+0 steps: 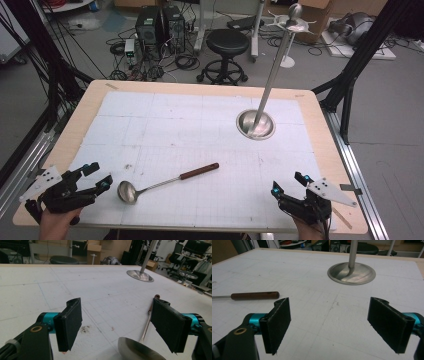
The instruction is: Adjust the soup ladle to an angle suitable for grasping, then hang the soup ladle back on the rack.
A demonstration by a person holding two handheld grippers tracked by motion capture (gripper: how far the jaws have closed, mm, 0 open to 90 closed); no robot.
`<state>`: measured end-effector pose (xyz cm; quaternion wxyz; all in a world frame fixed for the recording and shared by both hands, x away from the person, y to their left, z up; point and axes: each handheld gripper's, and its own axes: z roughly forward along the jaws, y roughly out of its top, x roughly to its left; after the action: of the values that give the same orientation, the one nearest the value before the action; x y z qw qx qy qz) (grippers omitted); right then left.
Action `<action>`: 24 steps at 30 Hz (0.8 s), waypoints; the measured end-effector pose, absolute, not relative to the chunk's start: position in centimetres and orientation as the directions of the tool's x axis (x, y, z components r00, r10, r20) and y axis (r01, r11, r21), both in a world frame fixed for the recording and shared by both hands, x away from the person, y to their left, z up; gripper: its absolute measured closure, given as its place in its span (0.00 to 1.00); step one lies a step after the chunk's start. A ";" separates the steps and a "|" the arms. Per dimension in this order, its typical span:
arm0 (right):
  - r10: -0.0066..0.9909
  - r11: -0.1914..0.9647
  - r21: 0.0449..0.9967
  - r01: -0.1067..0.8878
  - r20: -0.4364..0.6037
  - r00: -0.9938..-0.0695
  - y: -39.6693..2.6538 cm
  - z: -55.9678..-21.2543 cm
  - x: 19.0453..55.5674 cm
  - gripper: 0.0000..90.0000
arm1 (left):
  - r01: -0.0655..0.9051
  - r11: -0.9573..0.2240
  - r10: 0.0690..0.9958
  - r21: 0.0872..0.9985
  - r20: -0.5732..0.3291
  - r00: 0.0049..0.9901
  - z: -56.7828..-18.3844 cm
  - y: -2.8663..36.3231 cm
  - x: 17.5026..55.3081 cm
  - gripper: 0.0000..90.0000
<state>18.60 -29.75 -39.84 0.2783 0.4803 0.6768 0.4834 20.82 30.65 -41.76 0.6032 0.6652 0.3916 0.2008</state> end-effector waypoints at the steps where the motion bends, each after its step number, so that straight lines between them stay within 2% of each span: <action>1: 0.920 0.063 0.921 0.384 0.095 -0.380 -29.9 -39.8 18.6 0.19 | 0.280 0.030 0.762 0.960 -0.204 0.615 -41.8 30.6 20.8 0.29; 7: 0.919 0.059 0.920 0.387 0.102 -0.382 -30.0 -40.0 18.5 0.19 | 0.299 0.031 0.745 0.954 -0.221 0.630 -41.7 30.4 21.0 0.28; 13: 0.923 0.045 0.920 0.389 0.111 -0.369 -30.1 -39.9 18.7 0.19 | 0.311 -0.037 0.706 0.950 -0.195 0.681 -40.0 29.3 22.0 0.28; 24: 0.918 0.039 0.919 0.393 0.122 -0.377 -30.0 -40.0 18.9 0.19 | 0.323 -0.363 0.546 0.874 -0.081 0.834 -36.8 22.1 26.3 0.34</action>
<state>18.88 -30.04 -39.97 0.2678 0.4899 0.6692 0.4904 26.27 22.07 -36.83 0.4981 0.8178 0.2655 0.1120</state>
